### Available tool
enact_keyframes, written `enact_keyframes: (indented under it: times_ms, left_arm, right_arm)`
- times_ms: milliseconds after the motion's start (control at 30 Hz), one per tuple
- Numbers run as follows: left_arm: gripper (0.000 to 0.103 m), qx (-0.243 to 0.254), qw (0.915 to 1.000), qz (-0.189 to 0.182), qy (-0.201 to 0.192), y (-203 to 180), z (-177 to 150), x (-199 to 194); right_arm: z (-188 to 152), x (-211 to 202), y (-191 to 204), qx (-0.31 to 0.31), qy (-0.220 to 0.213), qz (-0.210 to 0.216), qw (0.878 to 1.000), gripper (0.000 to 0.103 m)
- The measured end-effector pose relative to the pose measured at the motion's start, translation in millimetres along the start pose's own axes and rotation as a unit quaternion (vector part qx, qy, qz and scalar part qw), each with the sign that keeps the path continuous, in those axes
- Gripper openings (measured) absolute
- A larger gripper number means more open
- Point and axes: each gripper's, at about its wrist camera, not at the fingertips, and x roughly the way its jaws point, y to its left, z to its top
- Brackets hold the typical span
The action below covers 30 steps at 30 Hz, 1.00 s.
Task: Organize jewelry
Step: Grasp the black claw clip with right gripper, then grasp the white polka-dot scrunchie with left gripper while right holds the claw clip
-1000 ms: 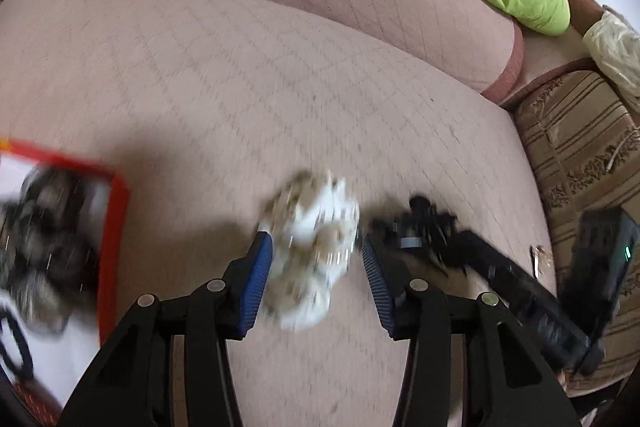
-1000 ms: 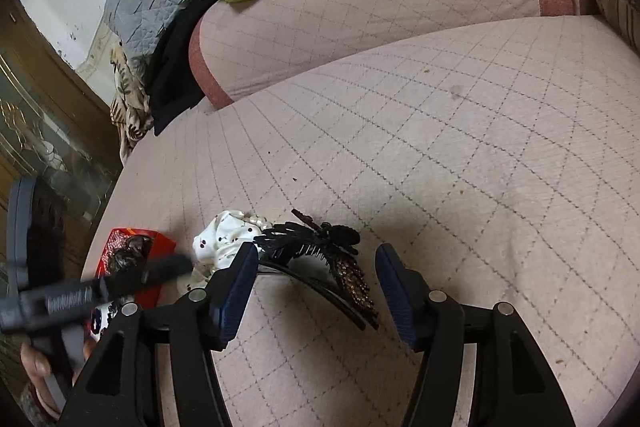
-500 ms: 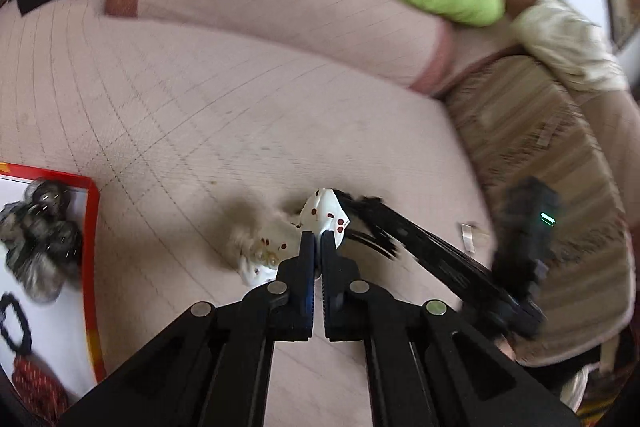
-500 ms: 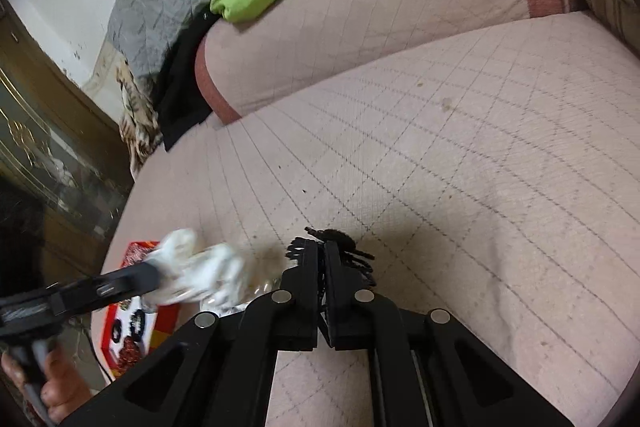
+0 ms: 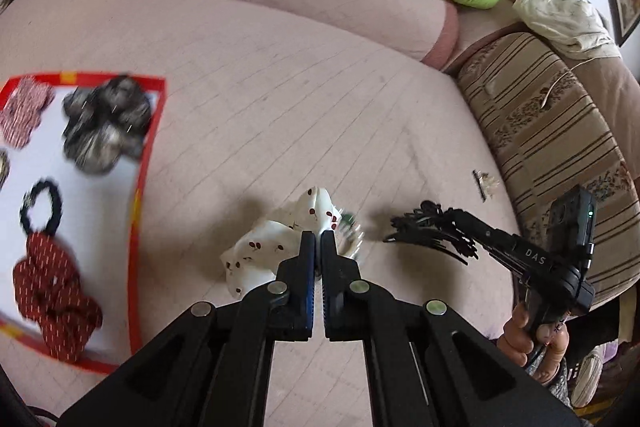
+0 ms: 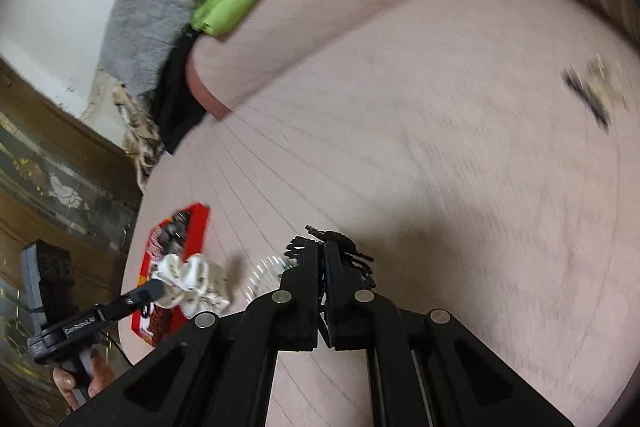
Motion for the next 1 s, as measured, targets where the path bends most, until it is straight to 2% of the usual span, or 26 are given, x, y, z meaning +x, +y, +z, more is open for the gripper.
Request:
enact_keyframes:
  times_ms: [133,167,200,233,267,300,333,367,433,533,733,833,867,900,933,967,1000]
  left_arm:
    - [0.003,0.006,0.9987,0.050,0.012,9,-14,6]
    - [0.004,0.004,0.9981,0.060,0.012,13,-16,6]
    - [0.006,-0.001,0.9979,0.063,0.010,17,-17,4]
    - [0.011,-0.005,0.9980,0.062,0.008,20,-17,3]
    - [0.021,-0.010,0.9981,0.060,0.004,23,-17,1]
    - [0.026,-0.012,0.9981,0.061,-0.002,25,-17,-1]
    - [0.036,-0.012,0.9978,0.065,-0.010,27,-16,-4]
    - [0.040,-0.011,0.9975,0.069,-0.014,28,-16,-5]
    - [0.041,-0.007,0.9970,0.075,-0.018,31,-15,-6]
    - [0.049,-0.001,0.9965,0.082,-0.010,34,-12,6]
    - [0.049,0.028,0.9927,0.116,0.019,35,-4,44]
    - [0.049,0.032,0.9916,0.124,0.021,35,-1,51]
    - [0.045,0.031,0.9913,0.126,0.021,34,0,53]
    - [0.039,0.030,0.9912,0.128,0.021,34,1,54]
    - [0.024,0.031,0.9910,0.129,0.022,34,1,54]
    - [0.014,0.031,0.9907,0.130,0.025,33,0,54]
    - [0.011,0.031,0.9909,0.128,0.026,33,0,53]
  right_arm:
    - [-9,9,-6,-0.015,0.003,-0.065,0.998,0.008]
    - [-9,10,-5,-0.023,0.002,-0.075,0.997,0.015]
    - [-9,10,-4,-0.030,0.000,-0.076,0.997,0.037]
    - [-9,10,-3,-0.035,-0.003,-0.075,0.997,0.049]
    - [-10,9,-1,-0.042,-0.009,-0.078,0.996,0.062]
    - [-11,8,1,-0.049,-0.017,-0.083,0.995,0.063]
    - [-11,7,2,-0.055,-0.020,-0.087,0.994,0.063]
    - [-11,9,3,-0.062,-0.019,-0.090,0.994,0.063]
    - [-11,13,3,-0.070,-0.014,-0.097,0.993,0.063]
    - [-11,19,1,-0.075,-0.008,-0.103,0.992,0.064]
    - [-8,26,-5,-0.059,0.012,-0.082,0.995,0.065]
    - [-10,30,-3,-0.070,0.017,-0.088,0.993,0.065]
    - [-11,31,-2,-0.076,0.017,-0.093,0.993,0.059]
    - [-11,32,0,-0.083,0.017,-0.097,0.992,0.047]
    - [-12,33,1,-0.086,0.019,-0.099,0.991,0.043]
    - [-12,34,1,-0.089,0.023,-0.101,0.991,0.040]
    - [-13,34,1,-0.089,0.024,-0.101,0.991,0.034]
